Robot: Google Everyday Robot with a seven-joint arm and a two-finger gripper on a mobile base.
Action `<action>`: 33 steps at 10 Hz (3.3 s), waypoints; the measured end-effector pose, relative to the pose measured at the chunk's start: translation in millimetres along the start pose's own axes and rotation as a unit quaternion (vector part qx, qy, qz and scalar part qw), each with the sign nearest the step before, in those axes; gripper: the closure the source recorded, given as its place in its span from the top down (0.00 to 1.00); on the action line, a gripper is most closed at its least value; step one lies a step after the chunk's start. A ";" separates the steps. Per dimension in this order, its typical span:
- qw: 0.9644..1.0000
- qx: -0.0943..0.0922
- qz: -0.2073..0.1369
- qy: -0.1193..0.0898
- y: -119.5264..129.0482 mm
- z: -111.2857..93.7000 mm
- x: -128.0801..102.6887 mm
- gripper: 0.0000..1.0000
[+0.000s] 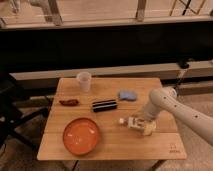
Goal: Stand the bottle upright
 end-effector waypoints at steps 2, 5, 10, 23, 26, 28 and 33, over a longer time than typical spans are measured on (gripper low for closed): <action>1.000 0.025 0.011 -0.005 6.0 -24.5 -5.1 0.80; 0.999 0.039 0.029 -0.002 10.0 -22.7 -12.9 0.80; 0.996 0.052 0.062 0.026 13.2 -9.2 -45.0 0.80; 0.989 0.050 0.088 0.106 -22.8 14.8 -87.9 0.80; 0.988 0.047 0.101 0.108 -29.3 18.0 -68.2 0.80; 0.987 0.044 0.108 0.107 -30.8 18.7 -55.6 0.80; 0.988 0.037 0.103 0.107 -27.6 25.8 -48.7 0.56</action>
